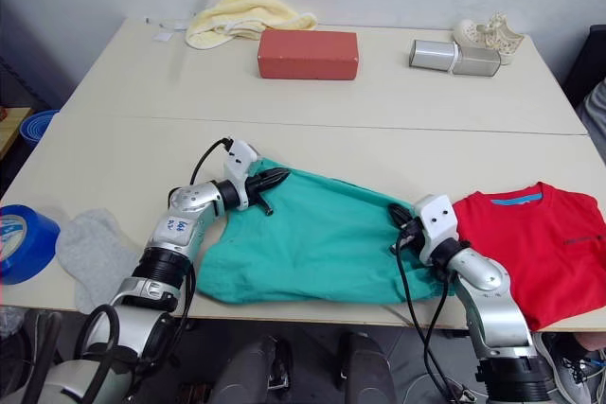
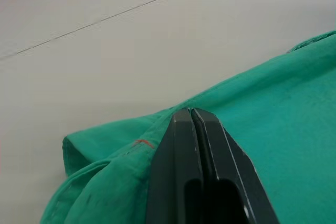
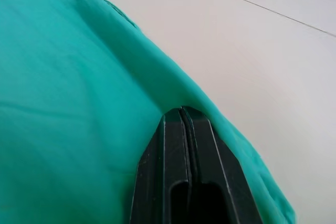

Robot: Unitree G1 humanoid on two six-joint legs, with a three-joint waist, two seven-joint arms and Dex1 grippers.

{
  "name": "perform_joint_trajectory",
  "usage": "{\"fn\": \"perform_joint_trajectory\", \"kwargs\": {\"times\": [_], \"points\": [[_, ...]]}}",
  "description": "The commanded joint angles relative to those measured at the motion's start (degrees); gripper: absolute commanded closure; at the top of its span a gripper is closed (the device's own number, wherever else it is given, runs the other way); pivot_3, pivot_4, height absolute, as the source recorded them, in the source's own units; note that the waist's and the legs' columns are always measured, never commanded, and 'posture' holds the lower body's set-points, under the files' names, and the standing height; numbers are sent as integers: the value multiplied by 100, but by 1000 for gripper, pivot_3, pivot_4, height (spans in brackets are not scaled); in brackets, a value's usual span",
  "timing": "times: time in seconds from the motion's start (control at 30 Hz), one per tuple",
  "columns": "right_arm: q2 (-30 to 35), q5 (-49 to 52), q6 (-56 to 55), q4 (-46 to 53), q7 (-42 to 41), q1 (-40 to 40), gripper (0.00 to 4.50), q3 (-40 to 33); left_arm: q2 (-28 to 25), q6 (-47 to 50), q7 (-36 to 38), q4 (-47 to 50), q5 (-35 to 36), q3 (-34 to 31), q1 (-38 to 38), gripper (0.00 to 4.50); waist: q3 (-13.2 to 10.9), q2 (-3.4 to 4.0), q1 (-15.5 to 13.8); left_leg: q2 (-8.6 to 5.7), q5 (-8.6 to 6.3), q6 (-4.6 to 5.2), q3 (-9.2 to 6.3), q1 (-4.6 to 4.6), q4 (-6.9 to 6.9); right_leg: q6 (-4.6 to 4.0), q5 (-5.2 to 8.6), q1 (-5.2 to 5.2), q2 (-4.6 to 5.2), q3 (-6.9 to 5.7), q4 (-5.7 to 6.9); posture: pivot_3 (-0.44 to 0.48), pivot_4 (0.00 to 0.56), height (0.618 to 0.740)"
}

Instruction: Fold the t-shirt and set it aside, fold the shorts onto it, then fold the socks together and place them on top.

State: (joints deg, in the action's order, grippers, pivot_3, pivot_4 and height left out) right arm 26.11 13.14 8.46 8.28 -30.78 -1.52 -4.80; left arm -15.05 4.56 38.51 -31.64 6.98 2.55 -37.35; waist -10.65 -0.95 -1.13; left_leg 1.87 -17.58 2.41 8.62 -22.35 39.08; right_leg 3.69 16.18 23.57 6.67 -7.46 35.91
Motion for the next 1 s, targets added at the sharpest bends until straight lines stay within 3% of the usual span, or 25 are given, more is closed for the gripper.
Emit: {"fn": "perform_joint_trajectory", "kwargs": {"times": [0.03,0.17,0.23,0.47,0.57,0.63,0.77,0.87,1.0], "points": [[-62,309,-265,594,-189,68,4500,-98,25,-349,659,640,466,-72,194,4442,0,0,14,0,0,-1,0,-1,-1,0,0,2,0,0,0,0,150,740],[60,458,196,1331,-519,365,4500,400,-205,-320,1950,1617,886,309,579,4442,0,0,71,6,-1,-6,0,-3,-6,-4,2,6,-4,0,-1,0,150,740],[78,213,256,1365,-480,455,4500,642,-326,-390,2227,1821,697,635,770,4442,1,2,103,7,-1,-8,0,-2,-7,-5,3,4,-5,-1,-2,0,150,740],[125,-373,223,1186,-183,837,4500,839,-429,-350,1941,1801,1,1157,1023,4442,1,2,99,4,-3,-5,-2,-1,-7,-5,3,3,-2,-1,-2,0,150,740],[271,-335,-57,1151,-197,1380,4500,354,-606,-487,1867,1682,-393,1353,1119,4442,1,2,91,4,-8,-2,-4,-1,-8,-5,3,2,0,-1,-5,0,150,740],[235,103,-203,1397,-286,1732,4500,-130,-645,-536,1884,1685,-352,1317,1201,4442,6,7,75,4,-10,-3,-5,1,-11,-5,4,-2,0,-2,-10,0,150,740],[48,2647,383,2815,-580,2746,4500,-1208,-494,-691,2345,1949,323,1145,1285,4442,14,23,32,11,-20,3,-7,7,-15,-4,3,-7,1,1,-14,0,150,740],[220,3532,1068,3388,-223,3561,3547,-1765,-401,-858,2711,2052,583,1170,1257,4500,15,26,25,17,-33,21,-7,8,-17,-7,5,-5,0,3,-13,0,150,740],[358,5504,1894,3811,803,4793,2183,-2657,-233,-973,3158,2056,850,1219,1029,4500,19,33,-35,17,-38,28,-11,7,-19,-10,7,-5,1,3,-19,0,150,740]]}}
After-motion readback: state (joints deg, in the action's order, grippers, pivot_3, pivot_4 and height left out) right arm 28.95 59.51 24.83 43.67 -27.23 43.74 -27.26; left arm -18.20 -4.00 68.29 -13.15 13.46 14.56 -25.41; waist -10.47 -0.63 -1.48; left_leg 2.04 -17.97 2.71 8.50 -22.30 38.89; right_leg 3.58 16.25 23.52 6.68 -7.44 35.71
